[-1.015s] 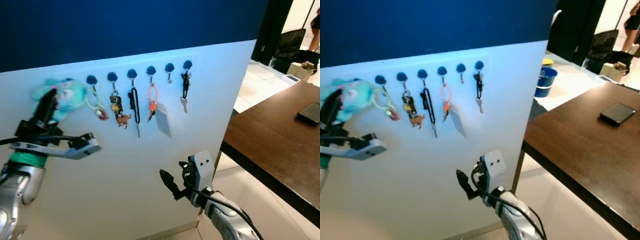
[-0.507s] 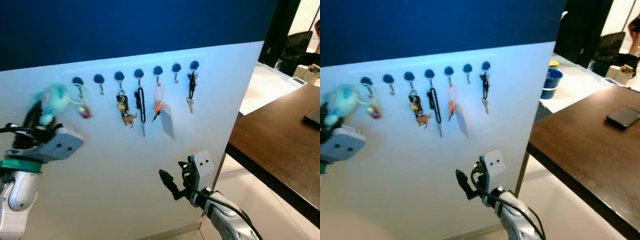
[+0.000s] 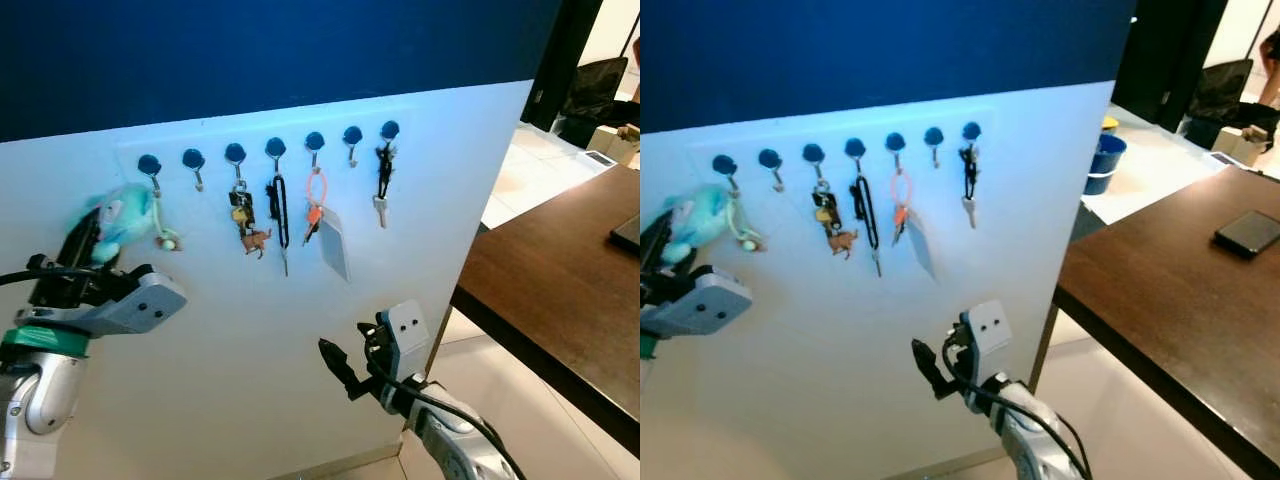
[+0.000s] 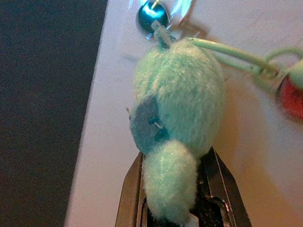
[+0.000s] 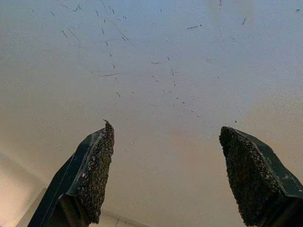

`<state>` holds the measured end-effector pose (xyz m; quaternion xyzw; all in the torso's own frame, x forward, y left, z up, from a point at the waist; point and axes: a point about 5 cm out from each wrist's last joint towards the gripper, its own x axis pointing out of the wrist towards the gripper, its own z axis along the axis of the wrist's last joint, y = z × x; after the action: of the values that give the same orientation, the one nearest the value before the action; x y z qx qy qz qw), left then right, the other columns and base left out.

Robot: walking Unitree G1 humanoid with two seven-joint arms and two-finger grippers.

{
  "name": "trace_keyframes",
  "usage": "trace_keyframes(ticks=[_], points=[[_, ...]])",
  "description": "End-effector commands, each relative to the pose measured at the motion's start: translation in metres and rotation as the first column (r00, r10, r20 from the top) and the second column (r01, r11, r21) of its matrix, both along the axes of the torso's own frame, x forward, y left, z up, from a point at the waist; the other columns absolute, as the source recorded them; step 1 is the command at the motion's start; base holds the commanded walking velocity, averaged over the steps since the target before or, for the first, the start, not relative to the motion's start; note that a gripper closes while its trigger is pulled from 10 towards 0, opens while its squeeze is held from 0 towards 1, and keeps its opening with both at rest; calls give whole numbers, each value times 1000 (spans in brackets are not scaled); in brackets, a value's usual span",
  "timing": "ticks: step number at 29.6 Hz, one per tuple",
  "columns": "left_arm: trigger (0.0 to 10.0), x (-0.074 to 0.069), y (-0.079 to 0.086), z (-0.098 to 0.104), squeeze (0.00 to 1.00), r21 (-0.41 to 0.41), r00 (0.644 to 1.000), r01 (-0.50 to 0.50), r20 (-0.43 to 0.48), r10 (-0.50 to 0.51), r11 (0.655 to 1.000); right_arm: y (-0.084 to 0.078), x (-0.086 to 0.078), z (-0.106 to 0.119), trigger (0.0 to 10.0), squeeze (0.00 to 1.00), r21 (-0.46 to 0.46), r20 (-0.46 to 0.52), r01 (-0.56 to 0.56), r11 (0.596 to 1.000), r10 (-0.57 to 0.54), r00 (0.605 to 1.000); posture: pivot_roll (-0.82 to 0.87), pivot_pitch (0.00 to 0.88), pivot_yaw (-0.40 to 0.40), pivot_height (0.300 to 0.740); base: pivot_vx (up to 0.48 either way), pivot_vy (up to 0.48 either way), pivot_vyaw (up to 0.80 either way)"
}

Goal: Hang keys on a hook

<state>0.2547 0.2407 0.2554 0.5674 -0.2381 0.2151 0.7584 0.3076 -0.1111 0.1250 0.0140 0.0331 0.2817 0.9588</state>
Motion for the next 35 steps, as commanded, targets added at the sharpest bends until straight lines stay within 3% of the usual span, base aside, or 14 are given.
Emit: trace_keyframes(ticks=[1, 6, 11, 16, 18, 19, 20, 22, 24, 25, 26, 28, 30, 35], points=[[10000, -3, 21, 2, 0, 35, 990, -138, -6, 138, 990, 2, -2, -4, 10000, 0, -6, -8, -8, 1000, 8, 1000, -200, 67, 122, 740, 0, 0, 0], [10000, -1, 26, -2, 0, 66, 980, -172, -90, 178, 983, 2, -2, -4, 10000, 0, -6, -8, -9, 1000, 9, 1000, -200, 67, 122, 740, 0, 0, 0], [10000, 5, 22, -27, 0, -88, 945, -86, -323, 54, 992, 2, -3, -4, 10000, 0, -7, -8, -9, 1000, 9, 1000, -200, 67, 122, 740, 0, 0, 0], [10000, 4, 15, -49, 0, -254, 837, -25, -534, -118, 967, 2, -2, -4, 10000, 0, -6, -8, -8, 1000, 8, 1000, -200, 67, 122, 740, 0, 0, 0], [10000, -4, 16, -65, 0, -309, 695, -46, -693, -192, 950, 1, -3, -5, 10000, 0, -6, -8, -8, 1000, 8, 1000, -200, 67, 122, 740, 0, 0, 0], [10000, -4, 16, -65, 0, -309, 695, -46, -693, -192, 950, 1, -3, -5, 10000, 0, -6, -8, -8, 1000, 8, 1000, -200, 67, 122, 740, 0, 0, 0], [10000, -19, 16, -85, 0, -338, 507, -86, -825, -251, 937, 1, -3, -5, 10000, 0, -6, -9, -8, 1000, 8, 1000, -200, 67, 122, 740, 0, 0, 0], [10000, -19, 16, -85, 0, -338, 507, -86, -825, -251, 937, 1, -3, -5, 10000, 0, -6, -9, -8, 1000, 8, 1000, -200, 67, 122, 740, 0, 0, 0], [10000, -66, 8, -122, 0, -352, 43, -141, -936, -349, 925, 2, -3, -6, 10000, 0, -4, -10, -11, 1000, 11, 1000, -194, 69, 125, 740, 0, 0, 0], [10000, -66, 8, -122, 0, -352, 43, -141, -936, -349, 925, 2, -3, -6, 10000, 0, -4, -10, -11, 1000, 11, 1000, -194, 69, 125, 740, 0, 0, 0], [10000, -81, -2, -133, 0, -421, -75, -178, -895, -439, 890, 3, -3, -6, 10000, 0, -4, -10, -10, 1000, 10, 1000, -194, 69, 125, 740, 0, 0, 0], [10000, -81, -2, -133, 0, -421, -75, -178, -895, -439, 890, 3, -3, -6, 10000, 0, -4, -10, -10, 1000, 10, 1000, -194, 69, 125, 740, 0, 0, 0], [10000, -92, -25, -142, 0, -570, -156, -218, -781, -605, 792, 3, -4, -6, 10000, 0, -2, -10, -10, 1000, 10, 1000, -194, 69, 125, 740, 0, 0, 0], [10000, -93, -34, -143, 0, -624, -167, -227, -732, -661, 748, 3, -4, -6, 10000, 0, -3, -10, -11, 1000, 11, 1000, -194, 69, 125, 740, 0, 0, 0]])
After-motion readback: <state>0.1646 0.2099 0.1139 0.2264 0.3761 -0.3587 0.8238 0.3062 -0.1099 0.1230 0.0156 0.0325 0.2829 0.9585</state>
